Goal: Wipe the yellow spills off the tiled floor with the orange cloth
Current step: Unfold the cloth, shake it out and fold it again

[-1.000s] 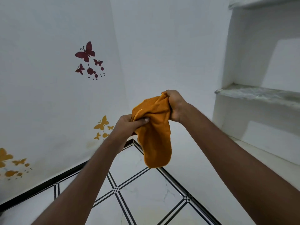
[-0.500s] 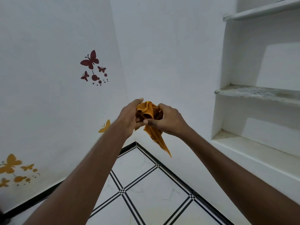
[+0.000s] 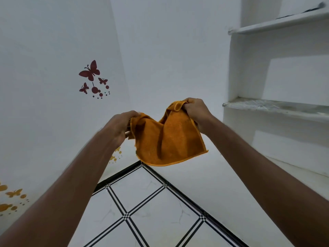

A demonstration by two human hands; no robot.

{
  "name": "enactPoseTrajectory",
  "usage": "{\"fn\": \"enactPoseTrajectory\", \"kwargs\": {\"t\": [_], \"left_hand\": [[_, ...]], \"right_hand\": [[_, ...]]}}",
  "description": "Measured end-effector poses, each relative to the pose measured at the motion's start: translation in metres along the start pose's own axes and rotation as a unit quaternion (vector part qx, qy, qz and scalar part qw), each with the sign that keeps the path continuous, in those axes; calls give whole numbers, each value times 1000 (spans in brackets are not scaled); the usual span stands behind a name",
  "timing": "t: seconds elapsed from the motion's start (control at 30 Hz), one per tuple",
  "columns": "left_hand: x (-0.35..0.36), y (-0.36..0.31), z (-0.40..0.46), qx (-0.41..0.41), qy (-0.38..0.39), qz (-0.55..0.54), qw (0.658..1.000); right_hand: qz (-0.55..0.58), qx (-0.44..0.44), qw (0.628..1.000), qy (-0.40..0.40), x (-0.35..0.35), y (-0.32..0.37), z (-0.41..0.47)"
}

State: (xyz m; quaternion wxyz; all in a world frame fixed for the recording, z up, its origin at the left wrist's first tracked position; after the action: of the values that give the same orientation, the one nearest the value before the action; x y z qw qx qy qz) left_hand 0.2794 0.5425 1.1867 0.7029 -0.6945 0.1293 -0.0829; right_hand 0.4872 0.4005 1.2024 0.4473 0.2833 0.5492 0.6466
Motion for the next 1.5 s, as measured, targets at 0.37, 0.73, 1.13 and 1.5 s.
{"fn": "enactPoseTrajectory", "kwargs": {"t": [0.37, 0.73, 1.13, 1.5], "left_hand": [[14, -32, 3, 23, -58, 22, 998], [11, -45, 13, 109, -74, 92, 987], [-16, -75, 15, 260, -58, 243, 933], [-19, -87, 9, 294, -33, 237, 925]], "right_hand": [[63, 149, 987, 10, -52, -1, 45], [7, -16, 994, 103, -54, 9, 66], [-186, -214, 958, -32, -85, 26, 76], [-169, -214, 962, -14, -105, 39, 75]]}}
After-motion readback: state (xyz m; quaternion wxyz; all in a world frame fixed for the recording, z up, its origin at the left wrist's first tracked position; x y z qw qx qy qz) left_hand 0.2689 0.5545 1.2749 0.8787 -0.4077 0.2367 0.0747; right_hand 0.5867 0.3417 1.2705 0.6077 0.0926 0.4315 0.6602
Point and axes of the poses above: each hand's wrist, its own z-axis towards the middle knuckle, its own x-axis out of the palm, y = z × x, the point moved 5 cm from there along z, towards the middle knuckle, and after that the axes turned 14 degrees about -y, right-handed, at the moved point
